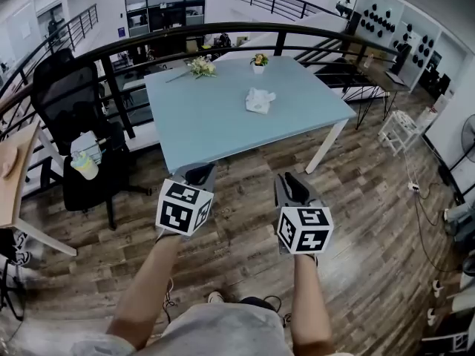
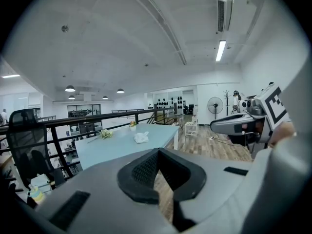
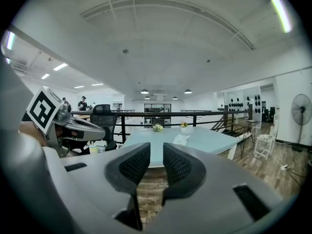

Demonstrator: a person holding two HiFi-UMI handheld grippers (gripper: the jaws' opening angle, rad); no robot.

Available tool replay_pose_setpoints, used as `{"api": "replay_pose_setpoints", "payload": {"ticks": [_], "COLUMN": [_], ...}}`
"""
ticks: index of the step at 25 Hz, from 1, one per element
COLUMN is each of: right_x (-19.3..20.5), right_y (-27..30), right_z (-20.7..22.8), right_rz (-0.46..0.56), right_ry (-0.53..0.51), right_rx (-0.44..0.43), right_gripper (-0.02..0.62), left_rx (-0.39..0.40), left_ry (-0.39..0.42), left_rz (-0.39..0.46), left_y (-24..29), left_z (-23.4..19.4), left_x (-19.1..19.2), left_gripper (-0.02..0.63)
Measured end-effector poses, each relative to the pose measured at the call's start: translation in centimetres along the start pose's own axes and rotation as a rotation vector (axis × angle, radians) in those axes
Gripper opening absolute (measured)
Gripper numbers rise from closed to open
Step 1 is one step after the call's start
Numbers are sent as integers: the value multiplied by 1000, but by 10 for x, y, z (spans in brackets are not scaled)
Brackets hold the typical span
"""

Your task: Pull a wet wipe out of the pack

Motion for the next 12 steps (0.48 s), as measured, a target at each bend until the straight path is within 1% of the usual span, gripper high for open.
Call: {"api": "replay_pose_setpoints", "payload": {"ticks": [2, 7, 12], "right_x": [0, 2, 1], "right_y": [2, 6, 13], "right_z": [3, 11, 19], "right_rz": [-1, -1, -2], "right_ry": [2, 7, 8], "right_rx": [1, 9, 12], "right_gripper": [72, 84, 117], "left_rx": [4, 14, 16], "left_ry": [1, 11, 13], "left_rz": [-3, -2, -5], "left_y": [4, 15, 27], "left_z": [1, 3, 2], "left_x": [0, -3, -4], "left_gripper": [-6, -6, -6]}}
Point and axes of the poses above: the fingertips, and each gripper's own axes: y forward along the fingers, z to its right, x out of its underside, the point moved 2 cm from there along -y, backward along the fingers, and after that the axes turned 3 degrees about -x, right-handed, at the moved point
